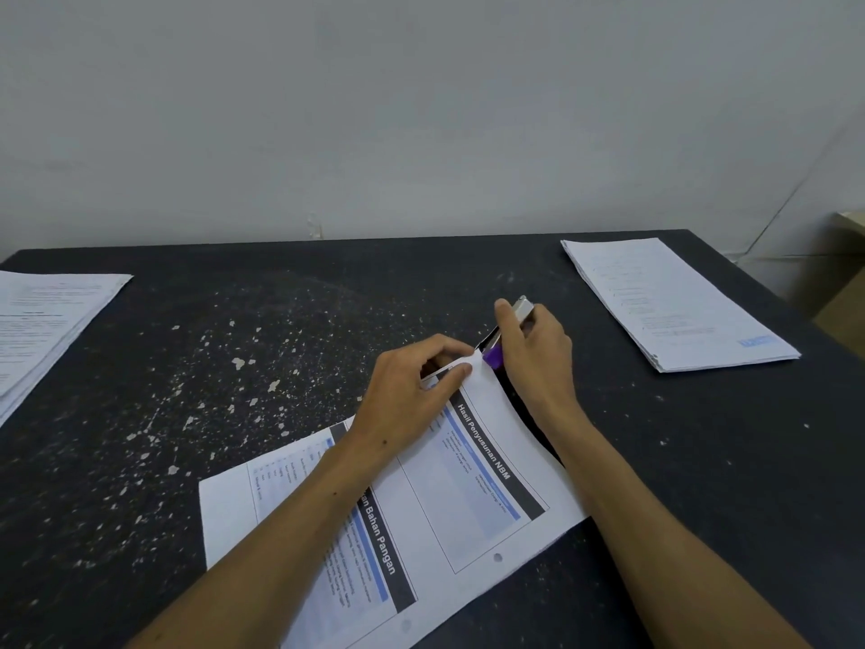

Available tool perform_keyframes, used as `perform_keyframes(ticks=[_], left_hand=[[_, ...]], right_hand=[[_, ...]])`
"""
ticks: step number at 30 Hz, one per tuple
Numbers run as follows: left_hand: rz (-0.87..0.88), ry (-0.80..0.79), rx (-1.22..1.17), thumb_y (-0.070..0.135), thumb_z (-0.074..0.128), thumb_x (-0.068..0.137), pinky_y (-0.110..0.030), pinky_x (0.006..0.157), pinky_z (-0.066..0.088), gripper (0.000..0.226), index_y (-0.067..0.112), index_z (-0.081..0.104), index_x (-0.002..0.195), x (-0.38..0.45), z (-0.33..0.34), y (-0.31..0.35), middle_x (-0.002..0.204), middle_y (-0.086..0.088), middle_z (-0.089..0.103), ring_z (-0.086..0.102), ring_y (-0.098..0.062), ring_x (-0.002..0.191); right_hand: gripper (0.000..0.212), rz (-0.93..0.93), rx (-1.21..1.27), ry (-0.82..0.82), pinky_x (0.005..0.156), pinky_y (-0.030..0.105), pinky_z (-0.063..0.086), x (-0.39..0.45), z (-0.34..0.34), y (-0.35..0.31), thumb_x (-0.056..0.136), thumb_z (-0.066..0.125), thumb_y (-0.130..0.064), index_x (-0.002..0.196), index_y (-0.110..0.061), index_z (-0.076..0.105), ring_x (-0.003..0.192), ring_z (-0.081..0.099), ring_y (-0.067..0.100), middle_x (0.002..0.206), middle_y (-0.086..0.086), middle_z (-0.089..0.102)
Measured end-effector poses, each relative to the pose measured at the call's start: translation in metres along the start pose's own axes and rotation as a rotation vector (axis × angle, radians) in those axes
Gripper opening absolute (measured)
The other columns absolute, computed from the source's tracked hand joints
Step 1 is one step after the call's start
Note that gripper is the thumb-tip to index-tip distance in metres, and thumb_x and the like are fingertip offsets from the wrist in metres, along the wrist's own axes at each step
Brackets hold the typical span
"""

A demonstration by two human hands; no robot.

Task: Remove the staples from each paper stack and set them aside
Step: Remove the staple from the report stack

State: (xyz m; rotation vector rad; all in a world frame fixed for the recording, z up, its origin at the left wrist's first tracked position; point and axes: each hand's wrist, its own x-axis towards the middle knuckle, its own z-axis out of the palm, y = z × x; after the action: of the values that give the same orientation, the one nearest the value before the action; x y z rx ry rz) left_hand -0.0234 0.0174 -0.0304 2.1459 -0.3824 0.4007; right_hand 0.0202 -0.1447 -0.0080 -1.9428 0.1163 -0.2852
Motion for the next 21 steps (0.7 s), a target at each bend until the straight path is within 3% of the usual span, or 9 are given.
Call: perform_keyframes(ticks=[4, 9, 13, 21], left_hand=[[0.030, 0.004, 0.000, 0.022, 0.071, 0.096, -0.003, 0.081, 0.050, 0.024, 0.019, 0.072, 0.120, -0.0004, 0.0000, -0.0017, 0.102, 0.018, 0.068, 0.065, 0.015, 0.093], [0.043, 0.013, 0.001, 0.023, 0.071, 0.096, -0.006, 0.084, 0.053, 0.025, 0.019, 0.073, 0.121, 0.0000, 0.0008, -0.0038, 0.107, 0.008, 0.074, 0.069, 0.006, 0.089], [0.065, 0.013, 0.022, 0.022, 0.072, 0.096, -0.005, 0.084, 0.052, 0.026, 0.019, 0.073, 0.122, 0.0004, 0.0010, -0.0046, 0.107, 0.008, 0.075, 0.067, 0.010, 0.088], [0.091, 0.036, 0.026, 0.021, 0.072, 0.096, -0.005, 0.087, 0.051, 0.027, 0.017, 0.074, 0.122, 0.0011, 0.0009, -0.0054, 0.110, 0.004, 0.076, 0.066, 0.008, 0.089]], right_hand=[[0.033, 0.040, -0.001, -0.005, 0.060, 0.015, 0.040, 0.0000, -0.0011, -0.0001, 0.103, 0.057, -0.046, 0.096, -0.014, 0.060, 0.067, 0.060, 0.008, 0.080, -0.002, 0.063], [0.032, 0.067, 0.049, -0.010, 0.062, 0.017, 0.041, -0.0013, 0.0001, 0.0007, 0.103, 0.056, -0.046, 0.094, -0.015, 0.060, 0.067, 0.059, 0.007, 0.078, -0.002, 0.063], [0.032, 0.058, 0.077, -0.034, 0.064, 0.021, 0.043, -0.0027, 0.0020, 0.0004, 0.104, 0.057, -0.043, 0.093, -0.013, 0.061, 0.066, 0.059, 0.006, 0.076, -0.002, 0.063], [0.033, 0.071, 0.051, -0.054, 0.057, 0.016, 0.040, -0.0008, 0.0052, 0.0015, 0.105, 0.054, -0.041, 0.082, -0.017, 0.058, 0.056, 0.056, 0.003, 0.069, -0.005, 0.060]])
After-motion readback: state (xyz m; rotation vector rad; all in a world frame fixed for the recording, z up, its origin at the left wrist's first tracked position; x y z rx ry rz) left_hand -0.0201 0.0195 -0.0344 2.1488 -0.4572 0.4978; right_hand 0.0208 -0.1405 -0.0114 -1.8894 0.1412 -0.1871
